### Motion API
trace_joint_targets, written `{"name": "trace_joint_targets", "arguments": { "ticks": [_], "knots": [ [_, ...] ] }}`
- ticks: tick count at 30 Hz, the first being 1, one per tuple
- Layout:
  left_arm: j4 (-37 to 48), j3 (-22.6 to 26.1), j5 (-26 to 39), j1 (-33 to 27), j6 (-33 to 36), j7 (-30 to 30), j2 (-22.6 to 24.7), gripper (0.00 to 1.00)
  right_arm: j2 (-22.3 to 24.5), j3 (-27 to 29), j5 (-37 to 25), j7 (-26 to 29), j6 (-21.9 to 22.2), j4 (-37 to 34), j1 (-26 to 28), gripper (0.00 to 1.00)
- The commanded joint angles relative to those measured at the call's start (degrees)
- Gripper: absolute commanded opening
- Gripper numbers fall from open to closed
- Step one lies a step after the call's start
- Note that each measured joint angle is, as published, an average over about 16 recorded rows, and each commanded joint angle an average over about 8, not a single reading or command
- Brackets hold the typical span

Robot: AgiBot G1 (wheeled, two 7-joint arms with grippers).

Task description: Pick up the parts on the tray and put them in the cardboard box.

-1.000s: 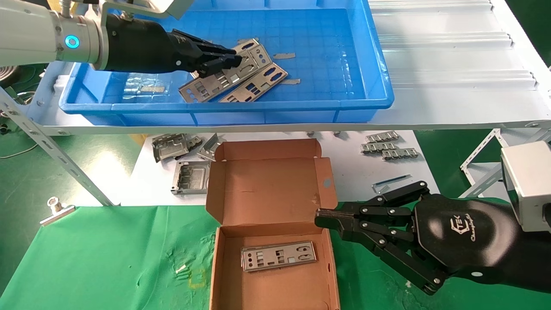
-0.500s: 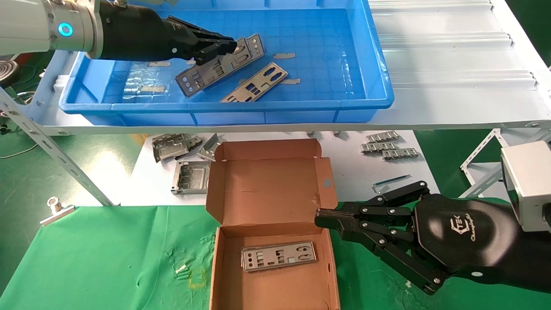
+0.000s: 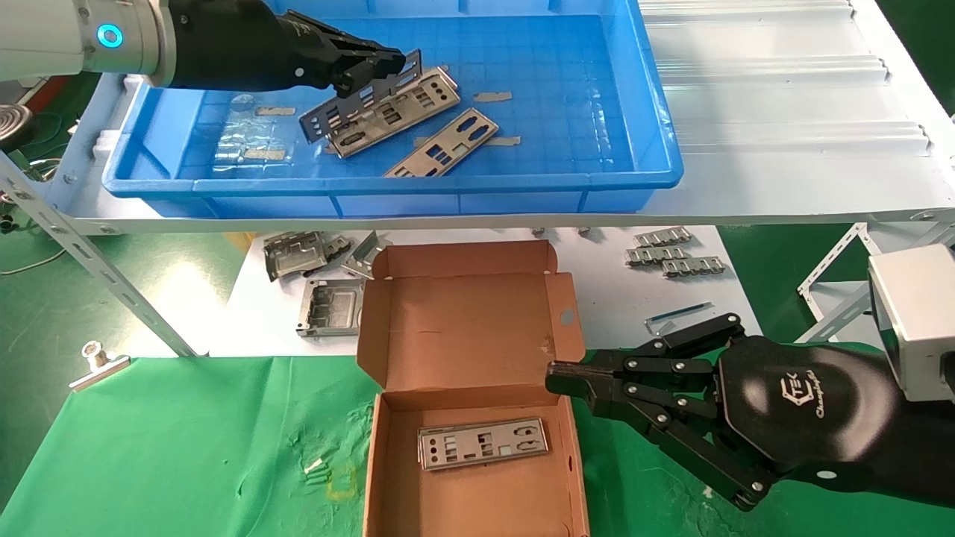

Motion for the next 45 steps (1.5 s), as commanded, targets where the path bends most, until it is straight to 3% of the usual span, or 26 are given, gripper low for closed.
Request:
{"name": "trace_joint_targets", "arguments": {
  "ticks": [1, 12, 30, 38, 45],
  "knots": [
    [0.07, -0.05, -0.07, -0.02, 0.11, 0.04, -0.02, 0.00, 0.00, 0.00, 0.00, 0.00, 0.00, 0.00, 0.00, 0.00],
    [0.04, -1.73, -2.50, -0.96, 5.55, -0.37, -1.95, 0.00, 0.00, 0.00, 0.00, 0.00, 0.00, 0.00, 0.00, 0.00],
    [-2.54, -3.56, -5.68, -1.13, 25.65, 1.28, -7.93, 0.00, 0.00, 0.00, 0.00, 0.00, 0.00, 0.00, 0.00, 0.00],
    [-9.52, -2.35, -8.08, 1.43, 26.73, -0.87, -10.44, 0.00, 0.00, 0.00, 0.00, 0.00, 0.00, 0.00, 0.00, 0.00],
    [-22.46, 1.37, -14.99, 6.39, 26.91, -6.19, -15.01, 0.00, 0.00, 0.00, 0.00, 0.00, 0.00, 0.00, 0.00, 0.00]
  ]
}}
